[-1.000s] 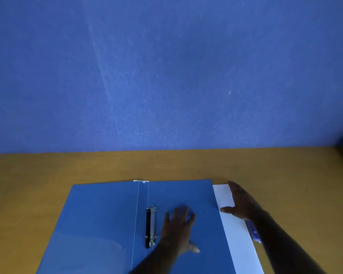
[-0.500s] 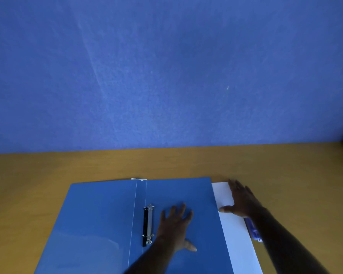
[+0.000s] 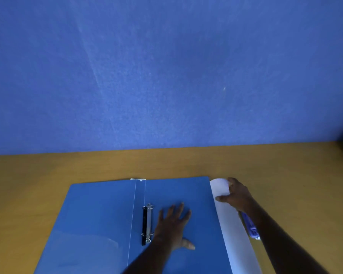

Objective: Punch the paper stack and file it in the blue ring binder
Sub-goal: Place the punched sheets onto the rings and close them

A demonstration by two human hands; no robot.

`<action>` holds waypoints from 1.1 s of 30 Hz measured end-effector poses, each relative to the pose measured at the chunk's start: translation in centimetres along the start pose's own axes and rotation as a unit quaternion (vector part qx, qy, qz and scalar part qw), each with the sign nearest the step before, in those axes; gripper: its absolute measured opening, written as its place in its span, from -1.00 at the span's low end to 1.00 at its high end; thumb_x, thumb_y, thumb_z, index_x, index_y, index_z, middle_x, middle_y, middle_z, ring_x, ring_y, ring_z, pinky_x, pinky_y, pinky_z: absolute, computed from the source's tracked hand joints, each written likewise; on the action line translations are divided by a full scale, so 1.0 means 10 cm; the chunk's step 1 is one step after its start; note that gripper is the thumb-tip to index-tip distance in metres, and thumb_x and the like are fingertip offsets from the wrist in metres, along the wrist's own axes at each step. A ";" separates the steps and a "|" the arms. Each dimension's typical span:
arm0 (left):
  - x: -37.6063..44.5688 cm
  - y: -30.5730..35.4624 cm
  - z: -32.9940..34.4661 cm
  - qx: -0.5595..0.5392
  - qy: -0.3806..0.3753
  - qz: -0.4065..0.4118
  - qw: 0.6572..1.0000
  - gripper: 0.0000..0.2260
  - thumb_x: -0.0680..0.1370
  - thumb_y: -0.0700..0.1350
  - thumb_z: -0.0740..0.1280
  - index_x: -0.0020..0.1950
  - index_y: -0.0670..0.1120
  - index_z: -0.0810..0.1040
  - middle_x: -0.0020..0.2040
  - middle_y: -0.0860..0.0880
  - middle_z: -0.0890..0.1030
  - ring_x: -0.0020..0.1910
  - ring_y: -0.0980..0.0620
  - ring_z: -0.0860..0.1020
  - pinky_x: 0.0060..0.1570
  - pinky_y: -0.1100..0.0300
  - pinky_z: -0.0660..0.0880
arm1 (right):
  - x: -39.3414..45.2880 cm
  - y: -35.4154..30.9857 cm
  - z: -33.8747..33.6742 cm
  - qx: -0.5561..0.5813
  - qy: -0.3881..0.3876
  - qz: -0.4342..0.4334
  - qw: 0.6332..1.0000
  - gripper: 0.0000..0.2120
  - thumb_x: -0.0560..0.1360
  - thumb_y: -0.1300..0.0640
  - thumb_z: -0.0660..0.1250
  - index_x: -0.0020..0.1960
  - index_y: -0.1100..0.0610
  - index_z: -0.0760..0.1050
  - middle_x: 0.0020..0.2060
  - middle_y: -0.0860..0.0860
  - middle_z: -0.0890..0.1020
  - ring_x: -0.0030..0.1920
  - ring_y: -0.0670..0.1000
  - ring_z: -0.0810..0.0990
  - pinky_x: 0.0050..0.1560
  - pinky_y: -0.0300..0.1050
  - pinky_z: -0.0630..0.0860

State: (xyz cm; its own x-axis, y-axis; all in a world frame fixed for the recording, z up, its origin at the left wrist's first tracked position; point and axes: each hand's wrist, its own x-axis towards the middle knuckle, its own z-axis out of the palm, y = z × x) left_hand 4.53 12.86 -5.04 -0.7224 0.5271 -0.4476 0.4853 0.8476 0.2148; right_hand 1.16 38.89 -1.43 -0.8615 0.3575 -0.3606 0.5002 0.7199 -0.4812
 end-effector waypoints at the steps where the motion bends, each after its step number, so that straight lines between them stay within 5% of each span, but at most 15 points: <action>1: -0.01 0.00 0.00 0.000 -0.001 0.002 1.000 -0.04 0.39 0.31 0.41 0.61 0.08 -0.06 0.63 -0.02 -0.17 0.60 -0.14 -0.12 0.50 -0.30 -0.16 | -0.03 -0.01 0.00 0.020 -0.001 0.034 0.999 -0.09 0.26 0.01 0.63 0.48 0.21 0.29 0.27 0.14 0.59 0.30 0.14 0.53 0.22 -0.10 0.44; 7: -0.03 -0.02 0.03 0.003 0.003 0.004 1.000 -0.05 0.41 0.34 0.36 0.61 0.10 -0.09 0.63 -0.03 -0.19 0.60 -0.14 -0.16 0.50 -0.29 -0.18 | -0.26 0.18 0.12 -0.031 -0.004 0.090 0.995 -0.60 0.29 0.06 0.47 0.08 0.18 0.65 0.00 0.11 0.72 0.01 0.13 0.68 -0.16 -0.21 0.49; 12: -0.04 -0.03 0.02 0.006 0.001 0.008 1.000 -0.05 0.41 0.35 0.36 0.61 0.09 -0.10 0.63 -0.03 -0.20 0.60 -0.15 -0.16 0.50 -0.29 -0.19 | -0.40 0.20 -0.05 -0.043 0.039 0.063 0.996 -0.78 0.34 0.16 0.39 -0.06 0.21 0.68 -0.16 0.14 0.70 -0.22 0.13 0.60 -0.26 -0.23 0.44; 16: -0.05 -0.02 0.01 -0.005 -0.006 0.010 1.000 -0.06 0.42 0.34 0.36 0.61 0.09 -0.11 0.63 -0.04 -0.22 0.60 -0.15 -0.20 0.50 -0.30 -0.20 | -0.50 0.21 -0.45 -0.058 0.079 0.048 0.994 -0.95 0.32 0.23 0.37 -0.29 0.20 0.58 -0.25 0.19 0.69 -0.09 0.23 0.68 -0.22 -0.21 0.40; 23: -0.07 -0.03 0.03 -0.006 0.009 0.011 1.000 -0.07 0.43 0.34 0.34 0.61 0.07 -0.09 0.63 -0.07 -0.22 0.60 -0.13 -0.20 0.51 -0.27 -0.21 | -0.86 -0.02 -1.23 -0.023 0.160 -0.009 0.987 -0.89 0.36 0.23 0.50 -0.12 0.19 0.71 -0.19 0.21 0.73 -0.06 0.18 0.70 -0.16 -0.17 0.39; 27: -0.07 -0.04 -0.01 -0.084 0.044 0.018 0.995 0.02 0.38 0.39 0.36 0.62 0.04 -0.12 0.64 -0.07 -0.13 0.61 -0.10 -0.14 0.54 -0.21 -0.13 | -1.05 -0.23 -1.47 0.019 0.183 -0.061 0.981 -0.90 0.39 0.20 0.51 -0.09 0.13 0.71 -0.20 0.14 0.74 -0.10 0.14 0.69 -0.09 -0.07 0.54; 29: -0.08 0.00 -0.15 -0.269 0.116 0.018 0.956 0.05 0.31 0.44 0.37 0.62 0.04 -0.05 0.63 0.00 0.01 0.60 -0.01 -0.03 0.56 -0.07 -0.01 | -1.13 -0.31 -1.49 0.090 0.169 -0.097 0.977 -0.91 0.41 0.24 0.51 -0.10 0.11 0.70 -0.26 0.04 0.75 -0.22 0.01 0.69 -0.20 -0.14 0.56; 33: -0.14 0.13 -0.69 -0.626 0.224 0.055 0.745 -0.10 0.28 0.22 0.53 0.54 0.04 0.26 0.49 0.08 0.40 0.45 0.12 0.38 0.38 0.06 0.38 | -1.21 -0.44 -1.32 0.249 0.104 -0.158 0.950 -0.86 0.45 0.33 0.46 -0.04 0.16 0.69 -0.22 -0.07 0.76 -0.26 -0.11 0.72 -0.32 -0.34 0.59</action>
State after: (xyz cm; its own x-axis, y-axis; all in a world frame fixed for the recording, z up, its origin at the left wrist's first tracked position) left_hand 2.81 13.64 1.85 -0.9403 0.3276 -0.0921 -0.0824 0.0435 0.9956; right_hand 8.26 39.22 15.58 -0.9483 0.3173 0.0052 0.1488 0.4592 -0.8758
